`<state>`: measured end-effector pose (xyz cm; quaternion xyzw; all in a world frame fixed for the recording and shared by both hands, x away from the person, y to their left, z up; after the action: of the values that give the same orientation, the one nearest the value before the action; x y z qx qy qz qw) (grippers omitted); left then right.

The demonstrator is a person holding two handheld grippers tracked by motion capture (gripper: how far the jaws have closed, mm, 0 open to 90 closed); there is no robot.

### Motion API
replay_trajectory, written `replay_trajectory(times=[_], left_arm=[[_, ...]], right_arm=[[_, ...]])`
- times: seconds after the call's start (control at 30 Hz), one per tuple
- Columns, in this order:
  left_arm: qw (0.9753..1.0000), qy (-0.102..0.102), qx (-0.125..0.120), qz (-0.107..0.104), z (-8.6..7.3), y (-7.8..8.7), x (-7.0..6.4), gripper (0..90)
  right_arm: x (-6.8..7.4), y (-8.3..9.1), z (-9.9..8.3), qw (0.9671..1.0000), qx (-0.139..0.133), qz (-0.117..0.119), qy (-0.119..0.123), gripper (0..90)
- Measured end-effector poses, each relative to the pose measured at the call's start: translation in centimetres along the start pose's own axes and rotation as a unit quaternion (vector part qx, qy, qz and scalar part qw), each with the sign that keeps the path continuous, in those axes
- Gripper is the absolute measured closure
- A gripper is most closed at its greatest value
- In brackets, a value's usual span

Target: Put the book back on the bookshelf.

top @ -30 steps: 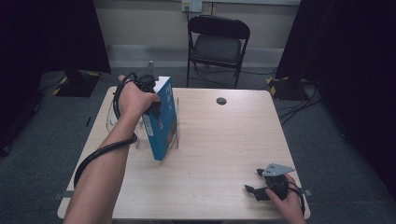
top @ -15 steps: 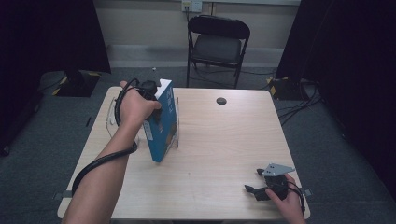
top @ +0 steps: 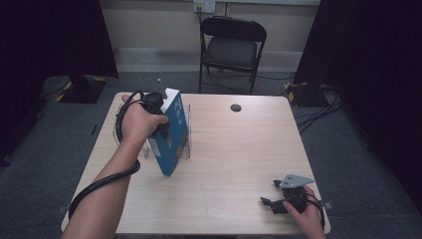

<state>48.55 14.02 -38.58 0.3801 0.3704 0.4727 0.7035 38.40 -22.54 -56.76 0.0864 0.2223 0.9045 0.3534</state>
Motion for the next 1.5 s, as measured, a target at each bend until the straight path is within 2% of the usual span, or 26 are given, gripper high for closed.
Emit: replay_trajectory(times=[0.2,0.23,0.27,0.37,0.53,0.6,0.93,1.1,1.23,1.33,1.5], left_arm=[[0.9999,-0.004,0.004,-0.011,-0.4,0.0,-0.1,55.5],[0.9999,-0.012,0.009,0.004,-0.5,0.0,0.1,59.1],[0.9998,-0.012,0.013,0.009,-0.6,0.1,0.1,60.6],[0.9998,-0.009,0.016,0.009,-0.7,0.0,0.0,61.3],[0.9997,-0.014,0.015,0.012,-0.8,0.1,0.0,62.0],[1.0000,-0.002,0.005,0.008,-0.5,0.1,0.0,62.2],[0.9998,0.016,0.012,0.005,0.2,0.6,0.2,62.5],[0.9998,0.014,0.012,0.006,0.9,1.1,0.1,62.5],[0.9998,0.020,0.002,0.006,1.7,1.7,0.1,62.5],[0.9997,0.021,-0.003,0.014,2.1,1.7,0.3,62.5],[0.9996,0.024,-0.007,0.014,2.5,1.3,0.2,62.4]], right_arm=[[0.0,0.0,0.0,1.0000,0.001,-0.001,0.000,15.0],[0.0,0.0,0.0,1.0000,0.000,0.000,0.000,15.0],[0.0,0.0,0.0,1.0000,0.000,0.000,0.000,15.0],[0.0,0.0,0.0,1.0000,0.000,0.000,0.000,15.0],[-0.1,0.0,0.0,1.0000,0.000,-0.002,0.000,14.9],[-0.1,0.0,0.0,1.0000,0.001,-0.002,0.001,14.9],[-0.1,-0.1,0.0,1.0000,-0.001,0.000,0.000,14.9],[-0.1,-0.1,0.0,1.0000,0.000,0.000,0.000,14.9],[-0.1,-0.1,0.0,1.0000,0.000,0.000,-0.001,14.7],[-0.1,-0.1,0.0,1.0000,0.001,0.000,-0.001,14.6],[-0.1,-0.1,0.0,1.0000,0.001,0.000,-0.002,14.6]])
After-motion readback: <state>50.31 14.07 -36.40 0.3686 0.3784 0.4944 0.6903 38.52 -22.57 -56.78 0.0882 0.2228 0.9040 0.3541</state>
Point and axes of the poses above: each handheld gripper's, and its own axes: y roughly backward along the jaws, z roughly out of its top, x roughly to its left, the point moved 10 cm from there along -y, roughly forward along the jaws, and after that the axes turned 15 degrees about -x, right-handed, at the moved point
